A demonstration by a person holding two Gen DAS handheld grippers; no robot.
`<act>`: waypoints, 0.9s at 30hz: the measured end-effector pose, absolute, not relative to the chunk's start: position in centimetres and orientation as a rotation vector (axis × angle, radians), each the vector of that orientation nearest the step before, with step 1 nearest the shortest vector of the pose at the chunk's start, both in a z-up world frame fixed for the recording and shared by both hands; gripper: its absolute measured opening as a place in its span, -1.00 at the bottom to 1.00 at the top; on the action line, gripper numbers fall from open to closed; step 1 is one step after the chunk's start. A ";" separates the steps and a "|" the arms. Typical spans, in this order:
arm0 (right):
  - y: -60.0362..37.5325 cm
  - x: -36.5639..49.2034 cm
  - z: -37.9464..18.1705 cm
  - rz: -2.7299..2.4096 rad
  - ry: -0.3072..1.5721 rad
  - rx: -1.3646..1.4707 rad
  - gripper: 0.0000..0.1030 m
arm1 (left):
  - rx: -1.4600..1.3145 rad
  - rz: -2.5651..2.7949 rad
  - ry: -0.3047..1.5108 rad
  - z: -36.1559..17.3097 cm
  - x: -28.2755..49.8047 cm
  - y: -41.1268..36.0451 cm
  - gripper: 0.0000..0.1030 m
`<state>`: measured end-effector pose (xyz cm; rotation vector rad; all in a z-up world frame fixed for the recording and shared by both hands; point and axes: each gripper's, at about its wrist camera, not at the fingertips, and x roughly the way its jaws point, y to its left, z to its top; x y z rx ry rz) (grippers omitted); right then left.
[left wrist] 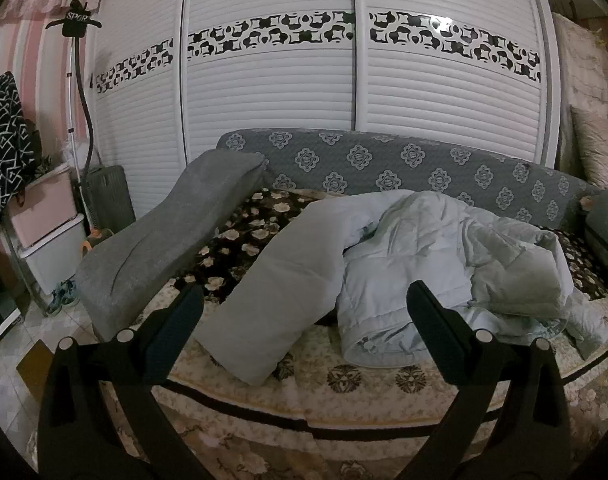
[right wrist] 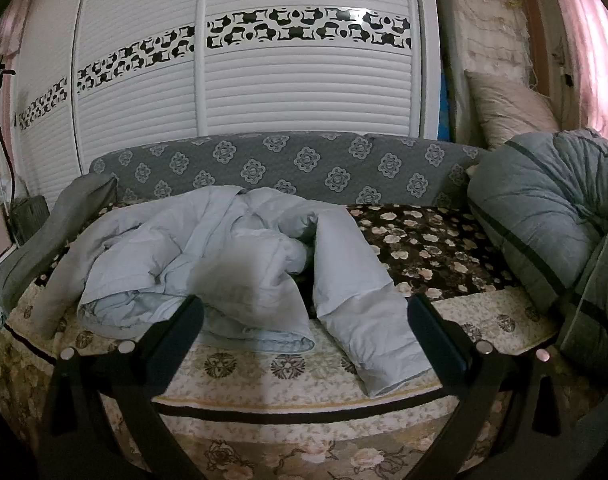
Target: Fold large clothes
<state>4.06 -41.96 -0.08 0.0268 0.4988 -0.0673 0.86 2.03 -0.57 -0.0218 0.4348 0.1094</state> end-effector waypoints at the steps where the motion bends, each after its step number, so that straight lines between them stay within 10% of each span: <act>1: -42.0 4.1 -0.1 -0.068 0.499 0.028 0.97 | -0.022 0.110 0.436 -0.6 0.9 2.0 0.94; 27: -43.3 5.1 -1.4 -0.148 0.553 0.030 0.97 | 0.008 0.231 0.566 -4.4 3.7 3.4 0.94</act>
